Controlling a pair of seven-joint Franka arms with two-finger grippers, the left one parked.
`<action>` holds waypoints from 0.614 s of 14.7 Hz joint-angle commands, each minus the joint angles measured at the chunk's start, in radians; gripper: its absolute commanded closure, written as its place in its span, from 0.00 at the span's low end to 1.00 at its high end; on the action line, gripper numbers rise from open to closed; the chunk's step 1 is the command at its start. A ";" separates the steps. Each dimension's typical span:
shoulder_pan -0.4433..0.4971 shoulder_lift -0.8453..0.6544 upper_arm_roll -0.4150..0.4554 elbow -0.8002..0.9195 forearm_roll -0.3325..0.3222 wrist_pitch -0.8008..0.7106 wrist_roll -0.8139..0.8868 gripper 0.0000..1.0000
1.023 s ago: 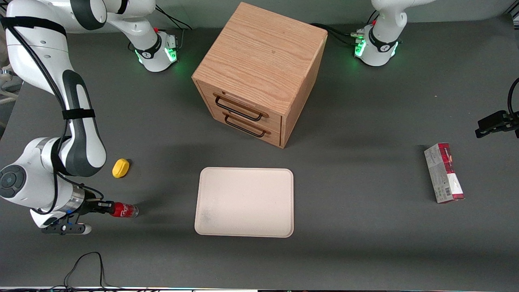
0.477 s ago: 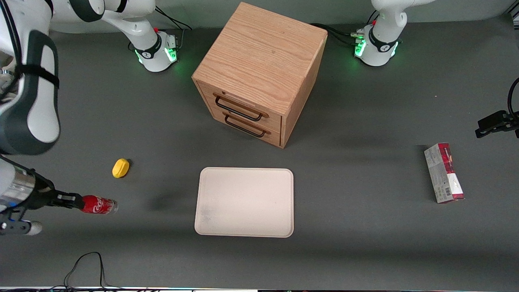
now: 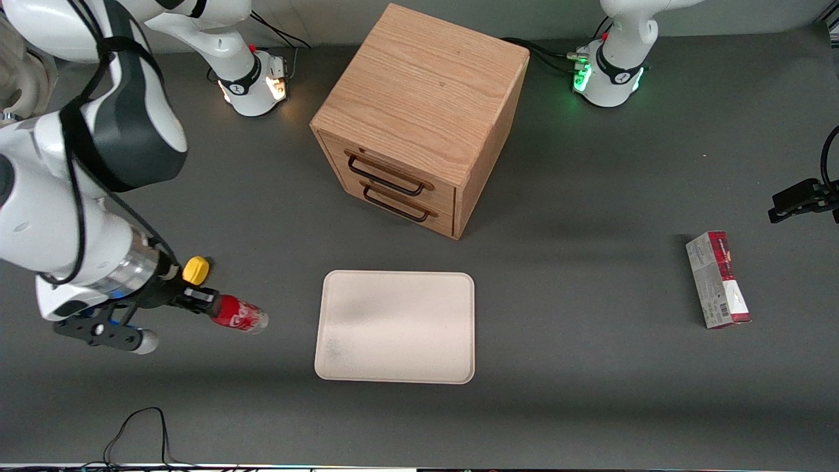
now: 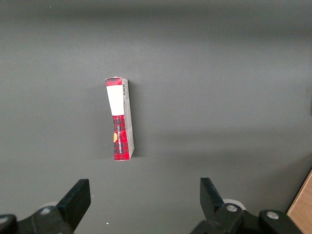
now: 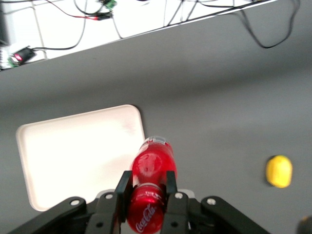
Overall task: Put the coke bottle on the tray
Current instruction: 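Lift the bottle and carry it toward the cream tray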
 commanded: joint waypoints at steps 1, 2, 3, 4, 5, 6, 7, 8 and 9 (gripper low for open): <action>0.026 0.055 0.023 0.019 -0.044 0.079 0.086 1.00; 0.039 0.080 0.023 0.010 -0.064 0.111 0.102 1.00; 0.056 0.101 0.023 -0.004 -0.082 0.151 0.117 1.00; 0.064 0.129 0.023 -0.013 -0.086 0.199 0.126 1.00; 0.067 0.156 0.023 -0.015 -0.086 0.236 0.126 1.00; 0.079 0.178 0.023 -0.015 -0.087 0.256 0.126 1.00; 0.087 0.195 0.023 -0.018 -0.089 0.267 0.122 1.00; 0.092 0.213 0.023 -0.018 -0.089 0.276 0.119 1.00; 0.096 0.230 0.023 -0.019 -0.089 0.287 0.117 1.00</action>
